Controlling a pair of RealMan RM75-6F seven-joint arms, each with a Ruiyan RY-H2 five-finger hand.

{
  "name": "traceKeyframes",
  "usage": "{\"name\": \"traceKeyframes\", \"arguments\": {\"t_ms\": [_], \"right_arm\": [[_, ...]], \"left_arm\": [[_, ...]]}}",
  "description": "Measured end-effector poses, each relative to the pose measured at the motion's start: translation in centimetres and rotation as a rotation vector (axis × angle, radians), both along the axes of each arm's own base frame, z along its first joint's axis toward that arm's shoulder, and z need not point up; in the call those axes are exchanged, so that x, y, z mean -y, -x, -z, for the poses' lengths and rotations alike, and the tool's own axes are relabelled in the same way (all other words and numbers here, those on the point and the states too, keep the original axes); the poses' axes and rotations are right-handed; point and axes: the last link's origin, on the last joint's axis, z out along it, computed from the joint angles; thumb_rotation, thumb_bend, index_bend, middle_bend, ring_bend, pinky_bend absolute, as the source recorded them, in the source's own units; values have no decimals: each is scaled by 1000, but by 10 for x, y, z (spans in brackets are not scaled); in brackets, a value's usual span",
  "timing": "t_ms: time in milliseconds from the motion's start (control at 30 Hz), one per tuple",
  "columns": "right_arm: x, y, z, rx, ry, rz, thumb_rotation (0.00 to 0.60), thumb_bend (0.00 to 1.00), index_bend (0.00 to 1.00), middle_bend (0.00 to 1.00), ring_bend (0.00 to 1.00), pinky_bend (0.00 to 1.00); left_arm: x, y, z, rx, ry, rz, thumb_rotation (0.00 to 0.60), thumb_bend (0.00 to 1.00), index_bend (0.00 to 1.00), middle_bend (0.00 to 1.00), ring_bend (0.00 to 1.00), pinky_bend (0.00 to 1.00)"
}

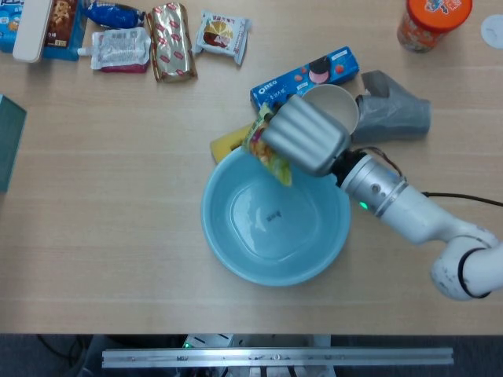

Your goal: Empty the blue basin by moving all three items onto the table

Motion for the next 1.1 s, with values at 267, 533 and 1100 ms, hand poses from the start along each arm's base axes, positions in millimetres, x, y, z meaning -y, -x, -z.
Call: {"name": "traceKeyframes", "arguments": {"t_ms": [267,533,1100], "right_arm": [[43,28,-3,-55,97,138,600,409,808,624,538,658],[61,55,4,-131,118,266,600,386,344,363,290,495],[48,68,-33,-141,157,336,600,128,0,18,32,289]], "left_arm": [[2,-1,-1,-2,0,-1,600,426,458,390,321,227],[2,-2,-1,-6,1,0,600,427,458,390,321,227],[-12,-11,6,-8,29,39,600,426,459,388,321,225]]}}
